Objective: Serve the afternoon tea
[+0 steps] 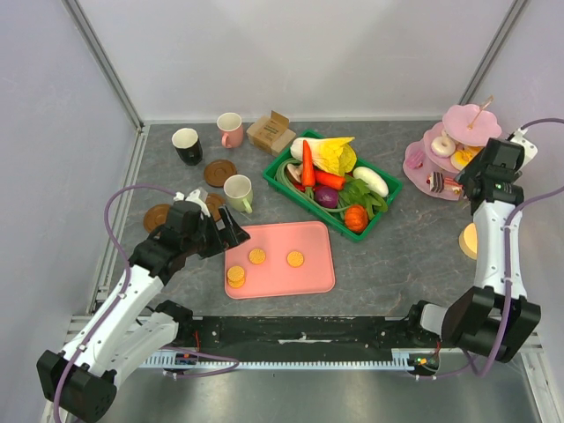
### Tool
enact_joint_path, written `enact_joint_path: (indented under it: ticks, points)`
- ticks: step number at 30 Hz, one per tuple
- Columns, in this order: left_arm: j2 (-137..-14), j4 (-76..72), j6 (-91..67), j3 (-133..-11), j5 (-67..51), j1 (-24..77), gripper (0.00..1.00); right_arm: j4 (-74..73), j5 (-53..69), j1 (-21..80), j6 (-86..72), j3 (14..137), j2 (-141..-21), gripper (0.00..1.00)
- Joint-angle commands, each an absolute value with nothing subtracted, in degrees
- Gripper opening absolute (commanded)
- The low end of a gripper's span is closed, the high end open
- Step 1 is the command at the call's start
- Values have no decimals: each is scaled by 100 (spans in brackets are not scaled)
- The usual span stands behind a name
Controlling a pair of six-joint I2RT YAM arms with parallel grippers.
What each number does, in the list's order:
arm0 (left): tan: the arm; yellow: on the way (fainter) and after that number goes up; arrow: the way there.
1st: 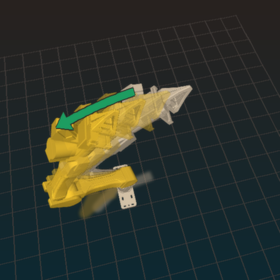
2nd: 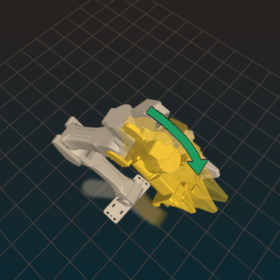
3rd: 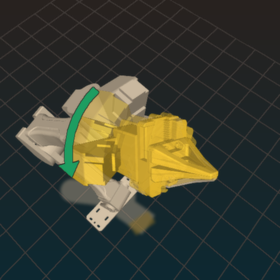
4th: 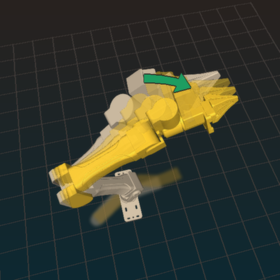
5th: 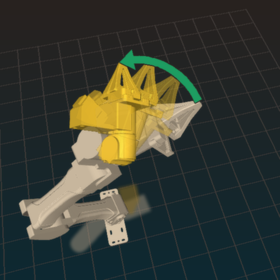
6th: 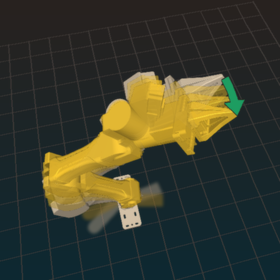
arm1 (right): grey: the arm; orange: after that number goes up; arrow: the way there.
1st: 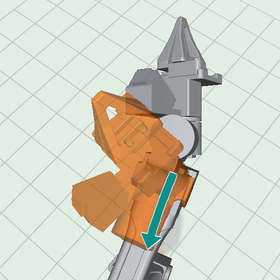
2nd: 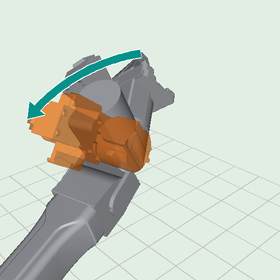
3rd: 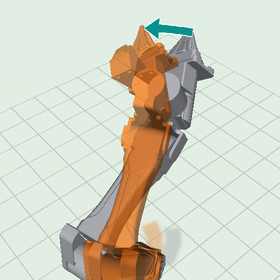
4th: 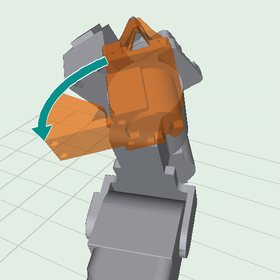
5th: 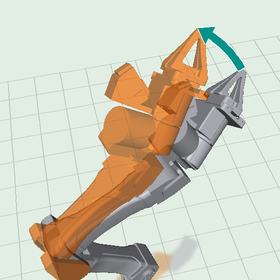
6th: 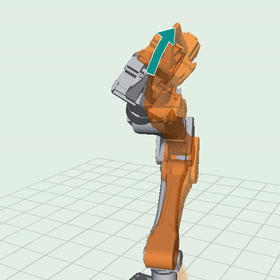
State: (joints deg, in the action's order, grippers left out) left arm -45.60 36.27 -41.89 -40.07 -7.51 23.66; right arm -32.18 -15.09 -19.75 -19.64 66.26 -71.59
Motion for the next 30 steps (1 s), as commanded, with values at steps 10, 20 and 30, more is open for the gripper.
enact_joint_path:
  ticks: [10,20,30]
  points:
    - [-4465,3279,-4078,-3999,-896,2382,96,-4236,138,-1504,-2153,6136,-5916,59]
    - [-4553,2909,-4104,-3902,-1028,2373,96,-3815,1703,217,-2417,6187,-4843,58]
    - [-4316,2997,-4184,-3902,-897,2382,96,-2857,2294,1729,-1864,6100,-4544,59]
